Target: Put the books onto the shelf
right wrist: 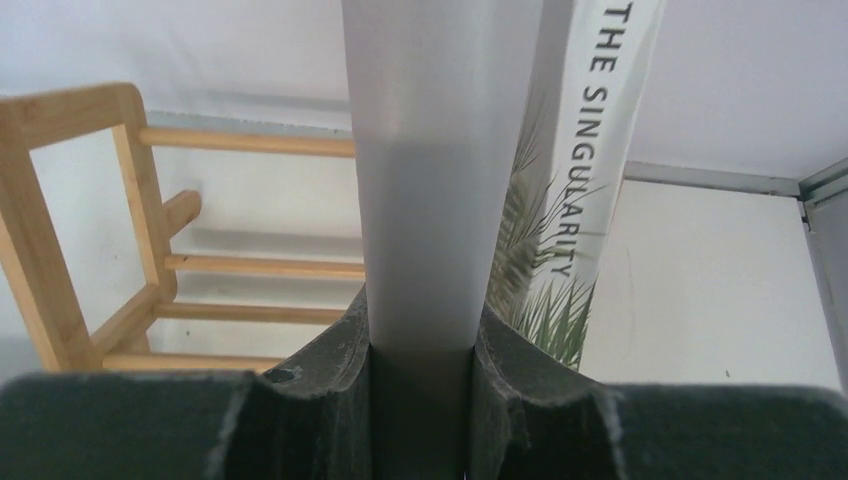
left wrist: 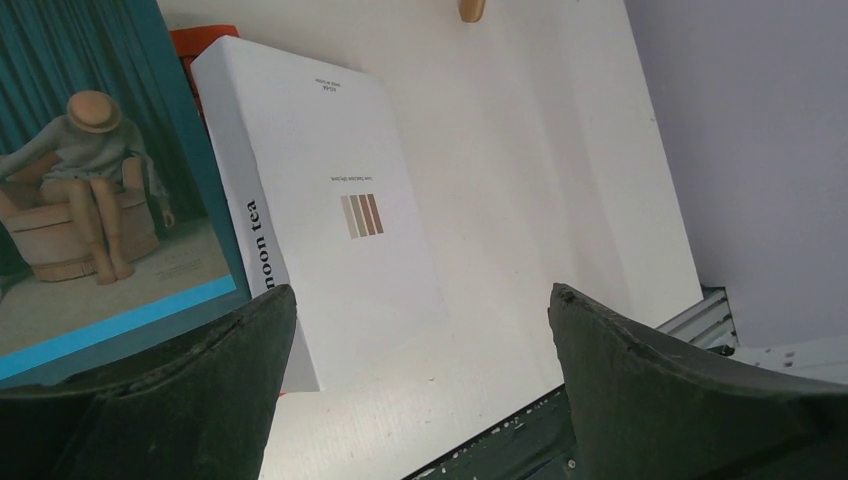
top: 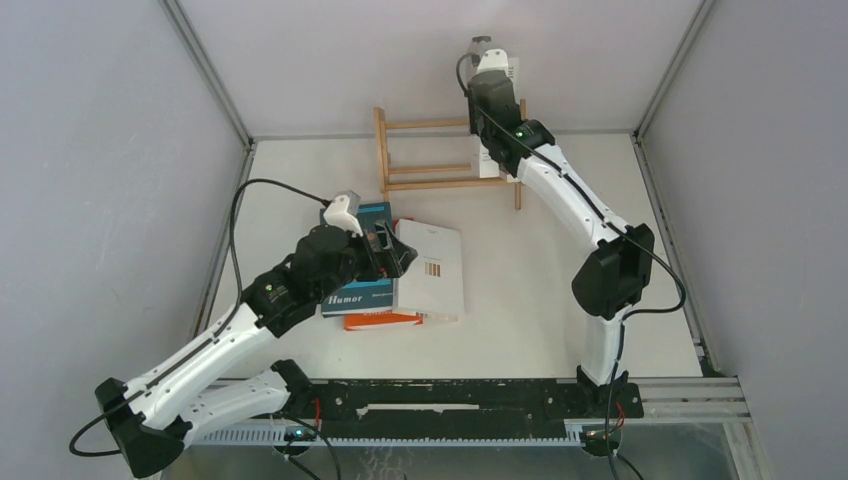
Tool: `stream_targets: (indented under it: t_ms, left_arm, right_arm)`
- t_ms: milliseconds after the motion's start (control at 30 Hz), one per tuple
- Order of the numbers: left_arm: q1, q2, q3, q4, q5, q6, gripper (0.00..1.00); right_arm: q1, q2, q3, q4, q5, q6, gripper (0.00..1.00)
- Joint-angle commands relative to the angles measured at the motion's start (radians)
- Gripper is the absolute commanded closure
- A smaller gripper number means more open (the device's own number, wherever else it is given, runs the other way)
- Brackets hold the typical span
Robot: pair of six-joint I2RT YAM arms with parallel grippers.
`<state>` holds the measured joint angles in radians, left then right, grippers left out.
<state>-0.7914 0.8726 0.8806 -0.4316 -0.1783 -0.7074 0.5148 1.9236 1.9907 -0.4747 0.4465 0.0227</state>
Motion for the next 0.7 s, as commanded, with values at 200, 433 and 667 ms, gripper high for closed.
stream_targets:
  t_ms: [200, 433, 667]
  left_arm:
    - [0.033, 0.068, -0.011, 0.067, 0.022, 0.003, 0.00]
    - [0.058, 0.093, -0.022, 0.090, 0.038, 0.008, 0.00]
    - [0.079, 0.100, -0.045, 0.100, 0.055, 0.012, 0.00]
  right_arm:
    - [-0.056, 0.064, 0.065, 0.152, -0.056, -0.021, 0.77]
    - [-0.060, 0.097, 0.012, 0.254, -0.052, -0.068, 0.77]
    - [-0.077, 0.137, -0.017, 0.313, -0.049, -0.076, 0.77]
